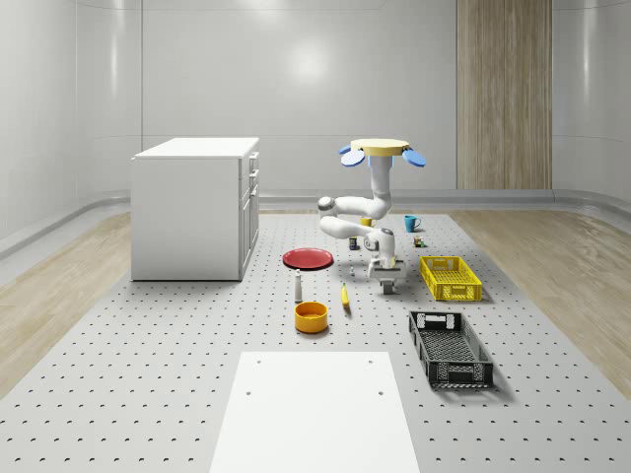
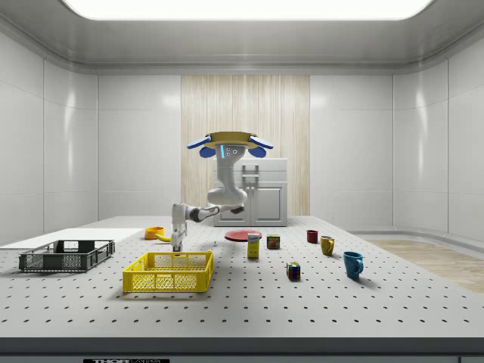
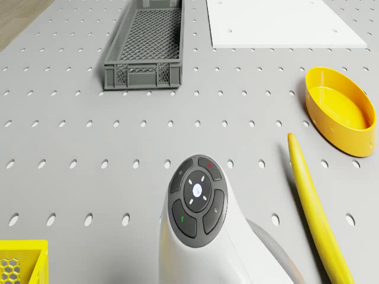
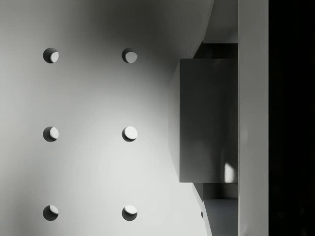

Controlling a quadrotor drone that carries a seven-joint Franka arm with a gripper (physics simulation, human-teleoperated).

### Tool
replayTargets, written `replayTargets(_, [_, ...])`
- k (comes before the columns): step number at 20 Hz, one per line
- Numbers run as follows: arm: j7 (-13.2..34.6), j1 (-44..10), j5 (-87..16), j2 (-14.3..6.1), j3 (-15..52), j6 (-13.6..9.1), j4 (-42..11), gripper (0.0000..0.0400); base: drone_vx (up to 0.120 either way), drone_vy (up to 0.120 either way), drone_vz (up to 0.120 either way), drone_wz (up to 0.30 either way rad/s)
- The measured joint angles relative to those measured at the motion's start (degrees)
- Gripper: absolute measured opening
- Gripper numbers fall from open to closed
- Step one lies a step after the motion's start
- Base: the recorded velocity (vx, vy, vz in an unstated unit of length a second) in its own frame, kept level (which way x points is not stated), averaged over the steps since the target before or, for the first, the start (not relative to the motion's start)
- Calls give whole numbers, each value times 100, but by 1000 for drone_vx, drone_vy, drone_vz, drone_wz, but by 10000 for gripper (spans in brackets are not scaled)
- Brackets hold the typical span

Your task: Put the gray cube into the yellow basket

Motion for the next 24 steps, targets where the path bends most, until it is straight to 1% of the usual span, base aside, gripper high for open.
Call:
replayTargets(1, [0, 14, 57, 2, 61, -29, -24, 253, 0, 0, 0, 0])
replayTargets(3, [1, 43, 189, 4, 203, -92, -75, 252, 0, 0, 120, 0])
replayTargets(7, [7, 78, 394, 7, 421, -179, -144, 251, -120, 120, 120, 0])
replayTargets(12, [13, 92, 514, 1, 545, -219, -178, 250, -120, 120, 120, 0])
replayTargets(20, [19, 91, 572, -19, 601, -220, -190, 250, -5, 120, 120, 0])
replayTargets(24, [22, 88, 583, -29, 609, -212, -191, 250, 0, 120, 10, 0])
